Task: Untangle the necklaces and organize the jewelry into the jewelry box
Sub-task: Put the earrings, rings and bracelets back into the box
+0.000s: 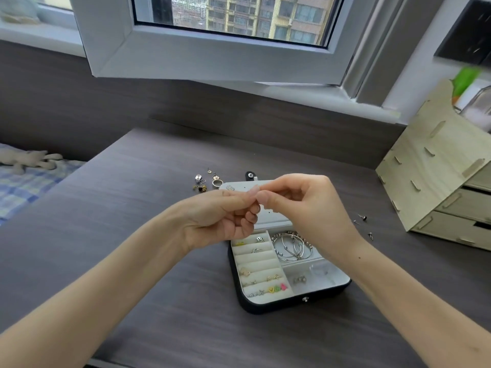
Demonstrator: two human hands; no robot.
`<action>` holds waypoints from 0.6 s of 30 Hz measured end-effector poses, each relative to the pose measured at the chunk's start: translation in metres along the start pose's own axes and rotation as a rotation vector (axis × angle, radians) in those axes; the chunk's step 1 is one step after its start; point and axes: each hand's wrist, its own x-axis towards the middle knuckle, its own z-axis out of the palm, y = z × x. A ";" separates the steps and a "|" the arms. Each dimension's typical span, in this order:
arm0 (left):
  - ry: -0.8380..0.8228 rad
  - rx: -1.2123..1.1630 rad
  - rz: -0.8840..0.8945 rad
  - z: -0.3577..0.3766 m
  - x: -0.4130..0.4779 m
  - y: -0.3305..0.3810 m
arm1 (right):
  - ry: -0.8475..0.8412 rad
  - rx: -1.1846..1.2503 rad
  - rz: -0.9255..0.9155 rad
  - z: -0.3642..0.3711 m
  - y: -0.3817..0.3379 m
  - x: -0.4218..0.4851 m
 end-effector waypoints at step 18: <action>0.063 0.209 0.241 0.027 0.019 0.005 | 0.131 0.147 0.117 -0.018 0.005 0.001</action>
